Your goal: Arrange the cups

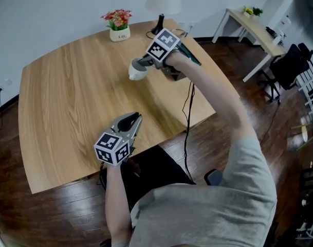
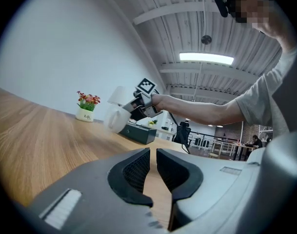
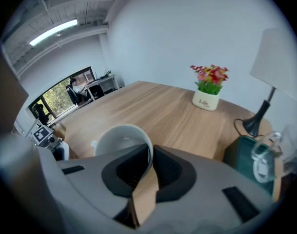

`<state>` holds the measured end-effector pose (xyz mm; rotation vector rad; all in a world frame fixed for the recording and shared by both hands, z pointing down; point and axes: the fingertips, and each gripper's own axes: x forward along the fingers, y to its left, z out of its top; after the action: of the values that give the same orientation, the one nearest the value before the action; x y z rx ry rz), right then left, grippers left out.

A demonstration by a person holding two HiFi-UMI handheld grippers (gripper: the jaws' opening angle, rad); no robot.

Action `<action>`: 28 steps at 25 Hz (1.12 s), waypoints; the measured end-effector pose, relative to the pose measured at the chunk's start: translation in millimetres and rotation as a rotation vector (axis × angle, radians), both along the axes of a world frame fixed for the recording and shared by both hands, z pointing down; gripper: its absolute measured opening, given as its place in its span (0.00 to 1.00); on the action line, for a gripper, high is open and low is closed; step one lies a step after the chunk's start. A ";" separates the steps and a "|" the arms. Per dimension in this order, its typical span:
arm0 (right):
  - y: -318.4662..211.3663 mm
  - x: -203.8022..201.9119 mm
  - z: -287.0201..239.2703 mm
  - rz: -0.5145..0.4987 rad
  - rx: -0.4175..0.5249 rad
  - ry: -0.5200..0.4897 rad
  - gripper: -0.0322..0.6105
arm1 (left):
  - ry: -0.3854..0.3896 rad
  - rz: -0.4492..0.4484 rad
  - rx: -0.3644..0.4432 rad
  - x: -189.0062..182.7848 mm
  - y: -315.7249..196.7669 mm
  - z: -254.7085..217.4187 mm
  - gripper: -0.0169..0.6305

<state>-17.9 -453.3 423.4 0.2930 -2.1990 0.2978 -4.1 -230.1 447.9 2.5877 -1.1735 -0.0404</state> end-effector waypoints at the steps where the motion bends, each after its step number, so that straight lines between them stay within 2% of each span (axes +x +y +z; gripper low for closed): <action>1: -8.2 19.2 -12.0 0.025 0.017 -0.006 0.11 | 0.003 -0.001 0.000 -1.3 -0.9 -1.3 0.11; 5: -59.0 117.7 -50.4 0.201 0.100 0.032 0.11 | -0.020 -0.005 0.004 -2.2 -1.9 -1.1 0.11; 8: -91.2 193.9 -58.1 0.350 0.118 0.093 0.11 | -0.027 -0.009 0.009 -1.4 -1.8 1.0 0.11; 12: -110.4 253.3 -47.0 0.468 0.112 0.161 0.11 | -0.004 -0.009 0.005 -1.9 -1.6 0.6 0.10; 17: -125.2 267.9 -30.1 0.499 0.135 0.247 0.11 | -0.030 -0.013 0.013 0.2 -1.6 2.1 0.10; 24: -134.9 259.1 -21.9 0.521 0.006 0.185 0.11 | -0.028 -0.024 0.012 -1.4 -0.4 1.9 0.10; 28: -132.9 251.1 -19.6 0.486 -0.035 0.170 0.11 | -0.026 -0.027 0.011 -3.0 -2.0 1.9 0.10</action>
<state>233.3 -586.1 403.8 0.8063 -1.9303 0.5540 -7.1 -232.1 449.8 2.5897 -1.2209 -0.0194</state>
